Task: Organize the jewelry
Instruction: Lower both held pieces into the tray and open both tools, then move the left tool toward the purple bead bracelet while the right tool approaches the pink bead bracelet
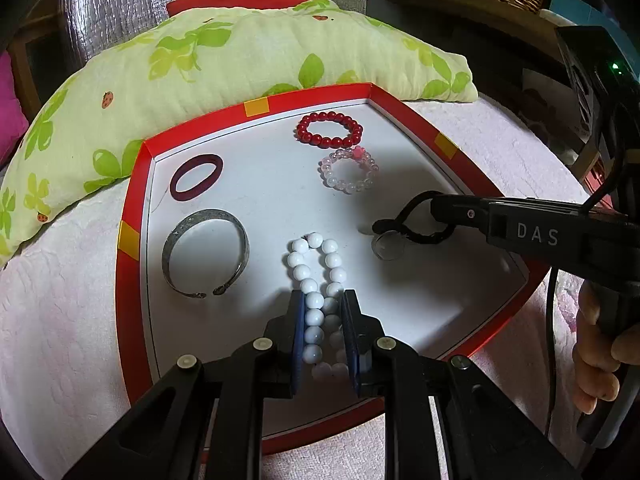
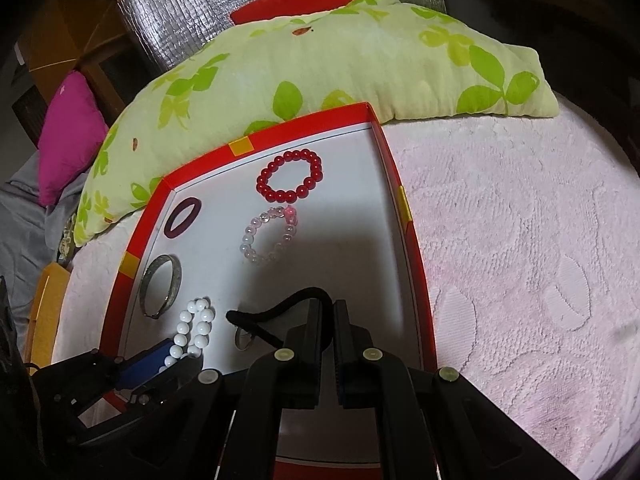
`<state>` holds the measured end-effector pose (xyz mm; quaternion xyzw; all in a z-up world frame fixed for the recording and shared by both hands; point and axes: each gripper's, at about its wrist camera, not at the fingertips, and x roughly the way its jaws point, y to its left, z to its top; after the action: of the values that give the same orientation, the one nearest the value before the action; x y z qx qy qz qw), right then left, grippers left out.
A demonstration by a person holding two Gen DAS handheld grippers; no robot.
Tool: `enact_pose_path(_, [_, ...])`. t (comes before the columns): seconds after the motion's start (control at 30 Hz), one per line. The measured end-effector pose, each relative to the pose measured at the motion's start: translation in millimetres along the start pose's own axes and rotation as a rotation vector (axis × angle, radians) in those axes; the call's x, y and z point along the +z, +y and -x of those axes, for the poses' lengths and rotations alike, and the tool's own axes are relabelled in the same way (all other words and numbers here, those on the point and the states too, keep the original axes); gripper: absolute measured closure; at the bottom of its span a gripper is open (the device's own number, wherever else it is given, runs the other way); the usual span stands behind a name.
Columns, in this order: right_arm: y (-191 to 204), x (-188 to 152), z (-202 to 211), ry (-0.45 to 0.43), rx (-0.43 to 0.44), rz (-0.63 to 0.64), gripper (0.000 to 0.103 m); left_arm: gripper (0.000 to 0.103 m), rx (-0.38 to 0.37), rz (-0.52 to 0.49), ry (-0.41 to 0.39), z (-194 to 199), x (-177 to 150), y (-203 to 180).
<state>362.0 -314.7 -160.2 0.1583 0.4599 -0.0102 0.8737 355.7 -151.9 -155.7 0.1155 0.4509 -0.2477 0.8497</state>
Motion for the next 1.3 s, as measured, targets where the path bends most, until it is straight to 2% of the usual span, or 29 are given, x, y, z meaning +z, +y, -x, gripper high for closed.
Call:
enact_pose_path(0.6, [-2,0,-1,0.01,-0.012,-0.011,0.094,0.083,0.004,-0.004,0.006,-1,0,0])
enact_pose_path(0.7, [-2,1,0,0.014,-0.018,-0.008,0.094,0.076,0.007,-0.002,0.012,-1,1,0])
enact_pose_path(0.77, [-3,1,-1,0.024,-0.017,-0.011,0.094,0.061,0.013,0.001,0.016,0,2,0])
enact_pose_path(0.83, [-4,1,-1,0.033,-0.009,-0.02,0.094,0.052,0.032,-0.004,0.001,4,2,-1])
enact_pose_path(1.07, [-9,0,14,0.007,0.05,-0.044,0.094,0.042,0.063,-0.002,-0.059,35,3,5])
enact_pose_path(1.17, [-10,0,34,-0.034,0.08,-0.042,0.094,0.037,0.099,0.015,-0.092,54,-2,15])
enact_pose_path(1.3, [-17,-8,69,-0.091,0.112,-0.048,0.094,0.036,0.15,0.045,-0.113,81,-22,29])
